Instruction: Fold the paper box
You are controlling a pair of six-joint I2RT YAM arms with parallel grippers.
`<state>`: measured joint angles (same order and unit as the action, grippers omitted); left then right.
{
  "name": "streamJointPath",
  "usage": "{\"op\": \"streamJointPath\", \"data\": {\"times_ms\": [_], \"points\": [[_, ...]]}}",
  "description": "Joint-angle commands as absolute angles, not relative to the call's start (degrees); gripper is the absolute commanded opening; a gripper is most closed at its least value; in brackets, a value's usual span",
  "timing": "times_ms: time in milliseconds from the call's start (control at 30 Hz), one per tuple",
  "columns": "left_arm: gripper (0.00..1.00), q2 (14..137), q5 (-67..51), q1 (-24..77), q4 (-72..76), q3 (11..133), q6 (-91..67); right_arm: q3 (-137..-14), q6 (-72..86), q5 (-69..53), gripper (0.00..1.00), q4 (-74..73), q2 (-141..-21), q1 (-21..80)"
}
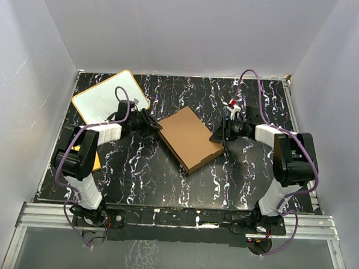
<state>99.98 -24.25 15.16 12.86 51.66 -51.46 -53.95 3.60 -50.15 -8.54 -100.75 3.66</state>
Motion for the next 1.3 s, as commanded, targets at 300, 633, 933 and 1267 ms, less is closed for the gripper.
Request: {"op": "streamJointPath", "data": {"times_ms": [300,633,933,1267], "points": [[0.18,98.82,-30.05,14.93,14.47,52.98,-47.68,-54.53,-0.09,-48.14,0.49,-10.76,-102.02,4.53],[0.49,77.91,-24.78,14.73,13.59,42.84,-38.65,-57.51,-4.53,-54.05,0.63,-12.49,-96.42,2.57],[0.93,69.43,-27.02,14.59,41.0,22.88,-53.82,-59.51,1.29,-57.66,0.61,-11.43,-103.41,2.1],[0.97,84.22,-25.42,20.51,59.86,17.69,-65.24,-59.23,5.23,-60.81,0.33,-12.53,-113.27,-3.19]]}}
